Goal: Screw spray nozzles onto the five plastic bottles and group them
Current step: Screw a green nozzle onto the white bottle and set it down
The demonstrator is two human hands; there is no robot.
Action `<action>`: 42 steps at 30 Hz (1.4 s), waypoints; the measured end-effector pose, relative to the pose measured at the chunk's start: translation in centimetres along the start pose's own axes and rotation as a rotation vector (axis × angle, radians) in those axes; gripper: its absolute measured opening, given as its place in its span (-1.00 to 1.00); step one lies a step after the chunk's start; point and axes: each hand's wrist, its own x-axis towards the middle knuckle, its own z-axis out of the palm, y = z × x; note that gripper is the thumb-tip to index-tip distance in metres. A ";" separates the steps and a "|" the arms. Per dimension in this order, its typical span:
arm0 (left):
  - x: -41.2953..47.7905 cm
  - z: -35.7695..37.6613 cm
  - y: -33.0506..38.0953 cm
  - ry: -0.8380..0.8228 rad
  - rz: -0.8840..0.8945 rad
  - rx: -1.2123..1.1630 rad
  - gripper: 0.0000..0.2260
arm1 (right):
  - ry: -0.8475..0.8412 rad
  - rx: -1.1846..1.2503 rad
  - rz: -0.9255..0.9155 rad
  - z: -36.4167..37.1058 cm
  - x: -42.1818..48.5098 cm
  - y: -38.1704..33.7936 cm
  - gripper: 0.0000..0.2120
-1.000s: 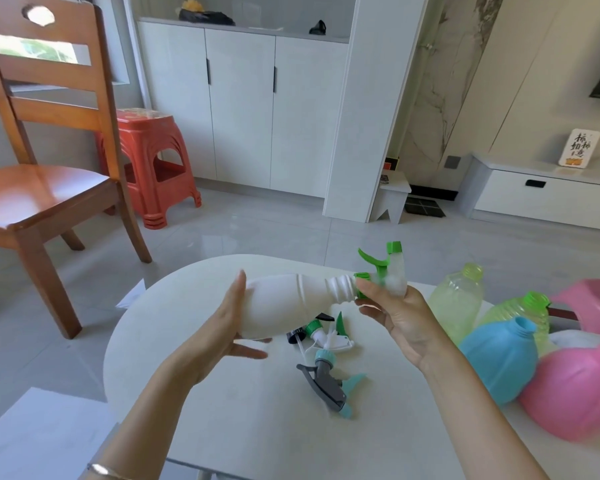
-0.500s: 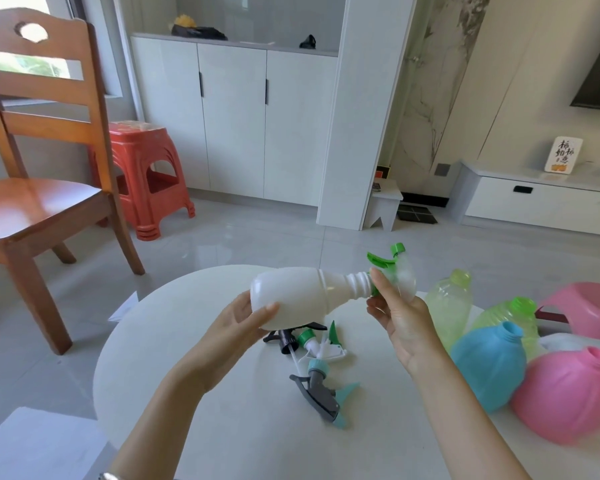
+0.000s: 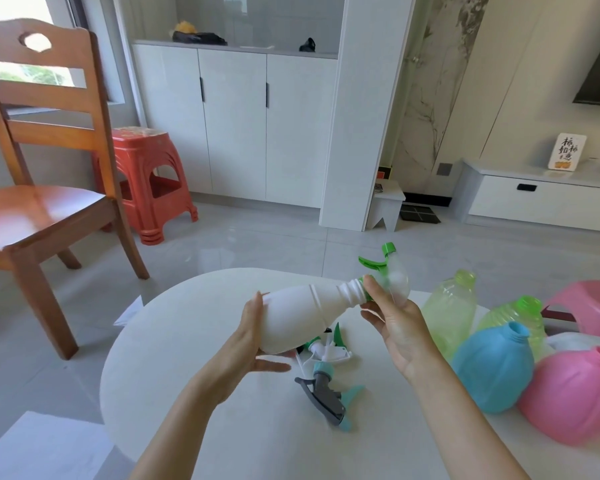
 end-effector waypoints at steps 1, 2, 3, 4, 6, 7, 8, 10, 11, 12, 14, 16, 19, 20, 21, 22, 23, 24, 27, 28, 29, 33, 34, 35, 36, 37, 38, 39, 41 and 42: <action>0.1 -0.1 -0.2 0.022 0.022 0.046 -0.41 | 0.007 -0.011 -0.004 -0.1 0.0 0.0 -0.73; 0.2 -0.1 -0.2 0.035 0.059 0.053 -0.39 | 0.022 -0.008 -0.005 -0.2 0.1 0.0 -0.75; 0.2 -0.3 -0.2 0.045 0.109 0.055 -0.33 | 0.034 0.008 -0.002 -0.4 0.1 0.0 -0.76; 0.3 -0.5 -0.3 0.042 0.150 0.062 -0.27 | 0.035 0.030 0.002 -0.5 0.1 -0.1 -0.76; 0.5 -0.8 -0.1 -0.020 0.183 -0.006 -0.37 | 0.017 0.064 0.007 -0.5 0.2 -0.3 -0.69; 0.4 -0.8 0.0 -0.053 0.151 -0.074 -0.51 | 0.007 0.066 0.008 -0.4 0.1 -0.3 -0.66; 0.1 -0.5 0.2 -0.054 0.082 -0.118 -0.58 | -0.005 0.065 0.008 -0.3 0.1 -0.2 -0.66; -0.2 0.0 0.3 0.016 -0.025 -0.066 -0.50 | -0.033 0.076 0.008 -0.1 0.1 0.0 -0.65; -0.1 0.0 0.0 0.057 -0.030 -0.001 -0.46 | -0.036 0.085 0.010 0.0 0.1 0.1 -0.64; -0.1 0.0 -0.2 0.083 0.005 0.055 -0.45 | -0.024 0.094 0.014 -0.1 0.2 0.1 -0.65; -0.3 0.0 0.0 0.086 0.120 0.131 -0.31 | 0.014 0.115 0.029 -0.3 0.3 0.0 -0.66; -0.3 0.0 0.1 0.071 0.181 0.119 -0.20 | 0.022 0.138 0.039 -0.4 0.4 0.1 -0.66; -0.4 0.5 0.4 0.031 0.057 -0.063 -0.35 | -0.026 0.121 0.030 0.0 0.3 0.3 -0.65; -0.5 0.6 0.3 0.023 0.008 -0.099 -0.36 | -0.040 0.115 0.025 0.1 0.2 0.2 -0.65; -0.4 0.7 0.3 0.022 0.001 -0.099 -0.37 | -0.046 0.112 0.017 0.1 0.3 0.2 -0.66; -0.3 0.6 0.1 0.031 0.024 -0.078 -0.39 | -0.040 0.113 0.015 0.0 0.3 0.2 -0.67; -0.3 0.5 0.2 0.049 0.067 -0.038 -0.39 | -0.020 0.120 0.021 -0.1 0.4 0.2 -0.68; -0.3 0.4 0.3 0.058 0.114 0.009 -0.36 | 0.003 0.133 0.032 -0.2 0.4 0.2 -0.68; -0.3 0.0 0.5 0.071 0.184 0.052 -0.35 | 0.017 0.145 0.049 -0.1 0.4 0.5 -0.65; -0.3 -0.1 0.5 0.071 0.177 0.033 -0.37 | 0.005 0.139 0.048 0.0 0.3 0.5 -0.64; -0.4 0.0 0.6 0.073 0.160 0.004 -0.39 | -0.016 0.139 0.042 0.1 0.3 0.4 -0.64; -0.4 0.2 0.4 0.061 0.028 -0.134 -0.50 | -0.176 0.167 0.019 0.4 0.1 0.0 -0.63; -0.4 0.2 0.4 0.060 0.000 -0.158 -0.54 | -0.199 0.177 0.014 0.4 0.0 -0.1 -0.67; -0.5 0.3 0.5 0.063 -0.019 -0.166 -0.57 | -0.205 0.187 0.011 0.4 0.0 0.0 -0.71; -0.5 0.2 0.5 0.067 -0.025 -0.161 -0.58 | -0.194 0.199 0.014 0.5 0.0 0.0 -0.75; -0.5 0.2 0.6 0.069 -0.023 -0.151 -0.57 | -0.172 0.207 0.020 0.6 -0.1 0.0 -0.79; -0.6 0.2 0.6 0.066 -0.018 -0.142 -0.56 | -0.147 0.208 0.025 0.6 -0.1 0.0 -0.83; -0.5 0.2 0.6 0.061 -0.014 -0.137 -0.55 | -0.129 0.207 0.027 0.7 -0.1 0.1 -0.85; -0.5 0.3 0.5 0.054 -0.019 -0.143 -0.56 | -0.121 0.210 0.027 0.7 -0.1 0.2 -0.82; -0.5 0.3 0.5 0.057 -0.021 -0.148 -0.57 | -0.134 0.209 0.027 0.7 -0.1 0.2 -0.80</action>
